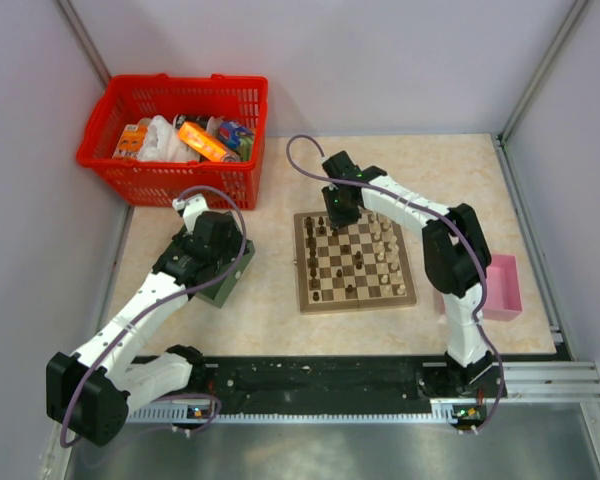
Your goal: Set up the chess pieces on the board
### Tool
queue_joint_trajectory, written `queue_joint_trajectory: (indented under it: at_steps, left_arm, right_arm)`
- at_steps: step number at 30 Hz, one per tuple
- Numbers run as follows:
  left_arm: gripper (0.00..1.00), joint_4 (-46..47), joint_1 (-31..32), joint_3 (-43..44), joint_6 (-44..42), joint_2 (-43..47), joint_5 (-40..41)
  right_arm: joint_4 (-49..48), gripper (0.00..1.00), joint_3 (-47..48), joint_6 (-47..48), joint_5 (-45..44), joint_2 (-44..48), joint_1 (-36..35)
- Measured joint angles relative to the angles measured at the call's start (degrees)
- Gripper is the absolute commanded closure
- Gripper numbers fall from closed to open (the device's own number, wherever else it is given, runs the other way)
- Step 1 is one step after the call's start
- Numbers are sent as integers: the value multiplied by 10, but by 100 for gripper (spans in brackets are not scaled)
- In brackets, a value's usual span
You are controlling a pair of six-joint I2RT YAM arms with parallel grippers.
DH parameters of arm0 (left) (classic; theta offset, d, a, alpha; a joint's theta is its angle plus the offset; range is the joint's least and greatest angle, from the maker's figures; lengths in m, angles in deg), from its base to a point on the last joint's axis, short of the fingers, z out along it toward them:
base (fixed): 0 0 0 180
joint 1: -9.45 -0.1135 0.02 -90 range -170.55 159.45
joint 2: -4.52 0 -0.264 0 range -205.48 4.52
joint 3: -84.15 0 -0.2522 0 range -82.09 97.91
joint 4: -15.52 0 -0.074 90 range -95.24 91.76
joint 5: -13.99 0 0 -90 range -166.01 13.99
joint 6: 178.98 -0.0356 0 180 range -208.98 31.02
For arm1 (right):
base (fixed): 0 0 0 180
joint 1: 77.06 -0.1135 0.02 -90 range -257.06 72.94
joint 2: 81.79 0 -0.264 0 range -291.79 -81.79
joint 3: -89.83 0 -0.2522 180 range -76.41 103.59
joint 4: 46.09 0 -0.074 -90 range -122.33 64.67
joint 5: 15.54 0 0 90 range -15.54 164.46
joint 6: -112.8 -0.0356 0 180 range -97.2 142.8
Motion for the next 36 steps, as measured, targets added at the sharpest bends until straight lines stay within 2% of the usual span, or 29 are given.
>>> queue_joint_trajectory:
  at_steps: [10, 19, 36]
  left_arm:
    - [3, 0, 0, 0, 0, 0, 0]
    - [3, 0, 0, 0, 0, 0, 0]
    - [4, 0, 0, 0, 0, 0, -2]
  right_arm:
    - [-2, 74, -9, 0, 2, 0, 0]
    - [-2, 83, -9, 0, 7, 0, 0]
    - [-2, 84, -9, -2, 9, 0, -24]
